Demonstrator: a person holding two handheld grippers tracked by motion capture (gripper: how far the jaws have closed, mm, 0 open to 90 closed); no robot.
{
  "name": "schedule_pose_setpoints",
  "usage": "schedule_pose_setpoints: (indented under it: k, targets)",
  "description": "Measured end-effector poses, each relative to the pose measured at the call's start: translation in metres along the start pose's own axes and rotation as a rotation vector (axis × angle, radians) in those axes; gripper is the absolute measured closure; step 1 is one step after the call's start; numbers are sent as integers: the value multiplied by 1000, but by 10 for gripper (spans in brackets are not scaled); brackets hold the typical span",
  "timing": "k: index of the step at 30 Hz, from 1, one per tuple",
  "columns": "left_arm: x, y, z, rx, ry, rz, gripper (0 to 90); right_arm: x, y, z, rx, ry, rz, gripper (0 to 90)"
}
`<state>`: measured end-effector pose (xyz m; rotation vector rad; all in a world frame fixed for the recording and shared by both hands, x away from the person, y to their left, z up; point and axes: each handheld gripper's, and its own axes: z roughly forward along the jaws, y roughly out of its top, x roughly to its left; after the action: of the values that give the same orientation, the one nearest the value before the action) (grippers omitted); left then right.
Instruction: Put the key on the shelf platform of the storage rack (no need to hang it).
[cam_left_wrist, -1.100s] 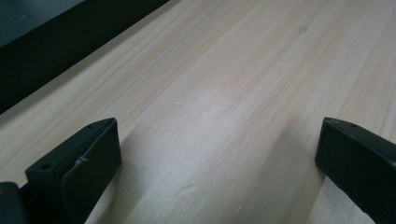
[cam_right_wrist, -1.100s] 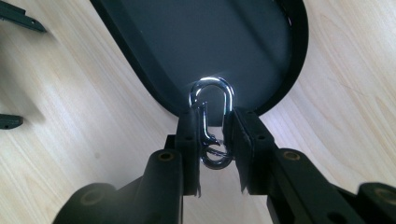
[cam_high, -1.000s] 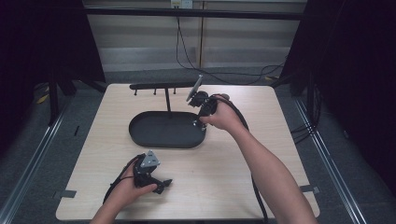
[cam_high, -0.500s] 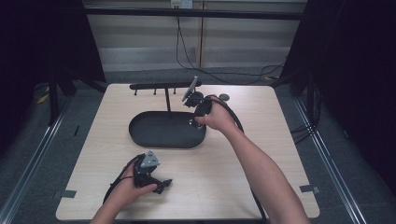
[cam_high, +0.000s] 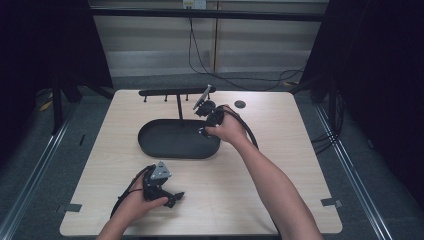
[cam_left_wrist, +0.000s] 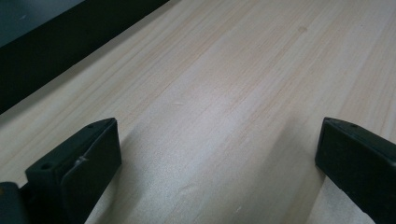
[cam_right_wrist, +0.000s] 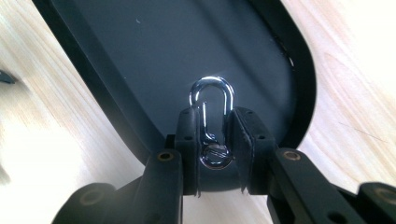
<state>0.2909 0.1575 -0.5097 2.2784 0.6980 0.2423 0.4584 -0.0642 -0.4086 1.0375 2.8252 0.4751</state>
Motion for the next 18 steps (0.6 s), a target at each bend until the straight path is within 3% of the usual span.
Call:
schedule_pose_setpoints:
  k: [9,18]
  targets:
    - [0,0,1,-7,5,-2,0,3,-2,18,-5,8,6,729]
    - [0,0,1,-8,6,-1,0,4,-5,31,-48,7,12,728]
